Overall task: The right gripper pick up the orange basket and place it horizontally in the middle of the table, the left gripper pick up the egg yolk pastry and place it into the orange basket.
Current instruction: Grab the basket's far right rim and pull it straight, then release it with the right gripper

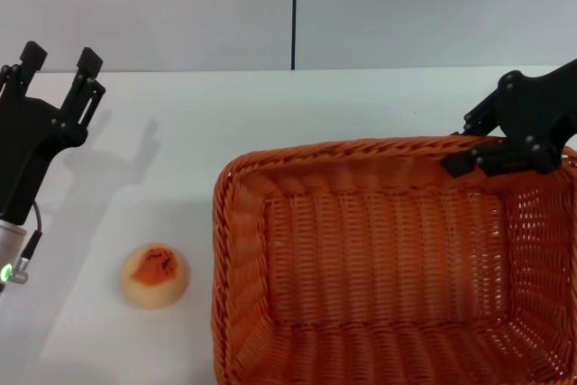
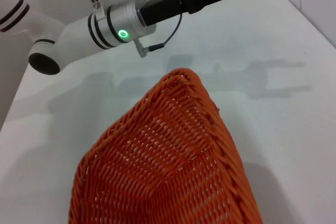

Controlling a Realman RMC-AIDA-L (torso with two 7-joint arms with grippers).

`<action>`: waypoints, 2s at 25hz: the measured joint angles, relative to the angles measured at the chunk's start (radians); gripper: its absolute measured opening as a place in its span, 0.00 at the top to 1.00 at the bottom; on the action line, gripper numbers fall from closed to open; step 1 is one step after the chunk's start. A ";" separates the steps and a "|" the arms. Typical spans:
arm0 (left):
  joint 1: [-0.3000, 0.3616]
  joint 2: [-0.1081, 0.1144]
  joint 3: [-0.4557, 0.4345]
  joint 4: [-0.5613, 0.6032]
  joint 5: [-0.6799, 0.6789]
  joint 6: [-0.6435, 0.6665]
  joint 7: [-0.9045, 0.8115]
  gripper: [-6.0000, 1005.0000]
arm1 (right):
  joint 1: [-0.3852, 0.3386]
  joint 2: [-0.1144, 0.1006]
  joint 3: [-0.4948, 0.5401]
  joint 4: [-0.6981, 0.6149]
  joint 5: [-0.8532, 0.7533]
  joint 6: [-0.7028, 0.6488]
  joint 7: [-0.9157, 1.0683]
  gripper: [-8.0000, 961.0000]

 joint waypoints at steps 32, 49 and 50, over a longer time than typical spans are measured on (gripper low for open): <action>0.006 0.001 0.001 -0.004 0.000 -0.006 -0.008 0.29 | 0.019 0.040 -0.023 0.059 -0.027 0.125 -0.048 0.83; 0.003 -0.001 0.002 -0.004 0.000 -0.017 -0.008 0.29 | 0.049 0.062 -0.023 0.088 -0.028 0.188 -0.068 0.83; 0.003 -0.001 0.002 -0.004 0.000 -0.017 -0.008 0.29 | 0.049 0.062 -0.023 0.090 -0.028 0.190 -0.069 0.83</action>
